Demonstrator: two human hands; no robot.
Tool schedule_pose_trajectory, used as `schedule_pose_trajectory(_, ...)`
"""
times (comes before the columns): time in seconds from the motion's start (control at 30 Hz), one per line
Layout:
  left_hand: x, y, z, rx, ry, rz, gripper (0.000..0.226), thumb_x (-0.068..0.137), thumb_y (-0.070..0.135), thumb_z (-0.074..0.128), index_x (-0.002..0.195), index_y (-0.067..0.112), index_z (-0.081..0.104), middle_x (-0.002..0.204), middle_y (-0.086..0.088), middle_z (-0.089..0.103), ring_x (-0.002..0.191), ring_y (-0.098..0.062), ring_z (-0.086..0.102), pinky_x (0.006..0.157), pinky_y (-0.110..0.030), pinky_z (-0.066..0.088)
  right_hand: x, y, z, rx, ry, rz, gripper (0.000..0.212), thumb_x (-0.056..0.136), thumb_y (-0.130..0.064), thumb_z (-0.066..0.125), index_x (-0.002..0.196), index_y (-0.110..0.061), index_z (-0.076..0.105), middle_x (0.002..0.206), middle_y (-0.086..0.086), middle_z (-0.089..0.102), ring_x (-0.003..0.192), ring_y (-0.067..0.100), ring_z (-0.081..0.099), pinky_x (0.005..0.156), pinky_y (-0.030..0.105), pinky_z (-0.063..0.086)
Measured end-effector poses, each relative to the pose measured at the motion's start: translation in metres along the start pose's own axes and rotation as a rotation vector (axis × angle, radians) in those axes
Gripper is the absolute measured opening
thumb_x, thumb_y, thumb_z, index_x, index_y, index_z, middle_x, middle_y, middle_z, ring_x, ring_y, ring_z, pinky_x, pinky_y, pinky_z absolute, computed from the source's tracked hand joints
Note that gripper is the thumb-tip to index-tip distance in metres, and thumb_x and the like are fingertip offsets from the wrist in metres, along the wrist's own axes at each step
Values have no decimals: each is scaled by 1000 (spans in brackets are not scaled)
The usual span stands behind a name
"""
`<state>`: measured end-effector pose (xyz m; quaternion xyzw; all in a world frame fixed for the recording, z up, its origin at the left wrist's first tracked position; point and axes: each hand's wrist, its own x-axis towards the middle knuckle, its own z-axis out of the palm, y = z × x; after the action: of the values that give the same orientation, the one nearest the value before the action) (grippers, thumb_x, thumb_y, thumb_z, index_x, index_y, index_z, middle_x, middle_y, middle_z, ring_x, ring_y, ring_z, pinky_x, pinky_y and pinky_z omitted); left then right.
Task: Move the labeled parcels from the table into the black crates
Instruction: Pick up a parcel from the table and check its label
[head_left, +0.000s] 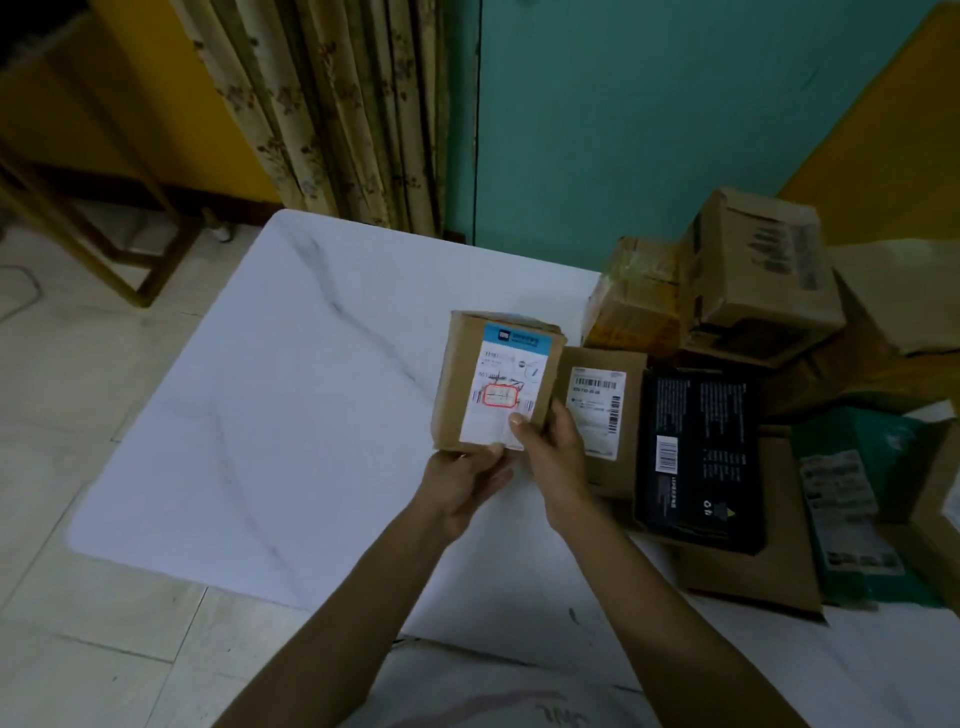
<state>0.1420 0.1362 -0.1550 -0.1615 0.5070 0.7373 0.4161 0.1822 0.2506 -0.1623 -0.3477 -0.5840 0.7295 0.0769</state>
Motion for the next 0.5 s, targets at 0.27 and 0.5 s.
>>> schedule_pose_trajectory(0.27, -3, 25, -2, -90, -101, -22, 32, 89, -2, 59, 115, 16, 62, 112, -8, 71, 96, -20, 70, 76, -27, 59, 2, -19, 7, 55, 126, -113, 39, 89, -18, 66, 127, -25, 59, 110, -15, 68, 105, 8, 64, 71, 19, 57)
schedule_pose_trajectory(0.5, -7, 40, -27, 314, -188, -91, 32, 81, 36, 70, 107, 19, 63, 98, 0, 74, 92, -18, 71, 76, -34, 58, 2, -33, 12, 171, 131, -29, 25, 92, -24, 62, 115, -32, 62, 113, -4, 71, 106, 19, 67, 90, 43, 55)
